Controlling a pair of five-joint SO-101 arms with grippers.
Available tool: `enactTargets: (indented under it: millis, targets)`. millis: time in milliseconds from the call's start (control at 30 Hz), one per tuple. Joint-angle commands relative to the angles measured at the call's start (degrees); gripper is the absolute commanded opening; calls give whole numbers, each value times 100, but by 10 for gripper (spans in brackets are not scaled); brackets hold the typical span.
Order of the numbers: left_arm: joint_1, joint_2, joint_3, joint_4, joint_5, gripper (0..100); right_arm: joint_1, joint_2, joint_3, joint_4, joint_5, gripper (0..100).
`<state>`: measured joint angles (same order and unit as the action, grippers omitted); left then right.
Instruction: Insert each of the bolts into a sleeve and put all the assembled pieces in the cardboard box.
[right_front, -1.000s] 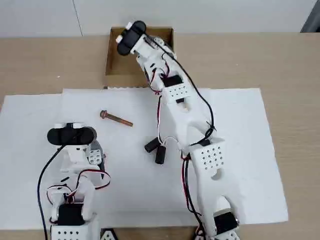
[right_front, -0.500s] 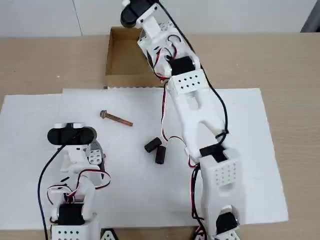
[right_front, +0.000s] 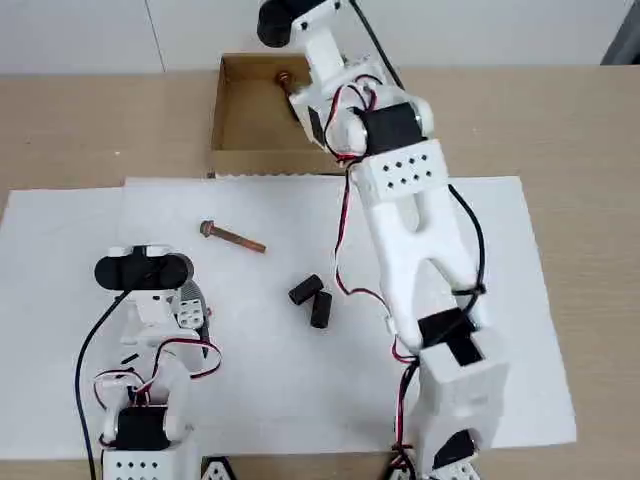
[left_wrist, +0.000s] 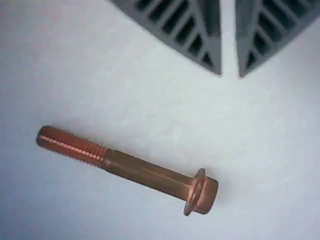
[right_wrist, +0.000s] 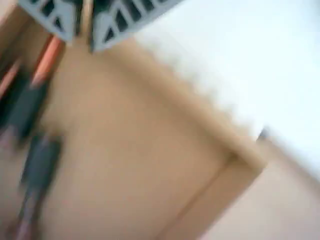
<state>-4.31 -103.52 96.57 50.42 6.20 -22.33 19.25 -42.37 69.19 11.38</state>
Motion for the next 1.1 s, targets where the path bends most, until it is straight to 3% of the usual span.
enactTargets:
  millis: [0,267,500,733,1067]
  targets:
    - [-44,-44,-22,0,-35,6,-31,-567,-316,813,-308,3]
    - [-44,-44,-22,0,-35,6,-40,-910,-316,2554,-941,3]
    - [-44,-44,-22,0,-35,6,-110,-1262,-79,2712,-1327,3]
    - [-44,-44,-22,0,-26,6,-426,-2475,1820,2677,-1389,3]
    - [-44,-44,-22,0,-26,6,-743,-3653,4264,2668,-2796,4]
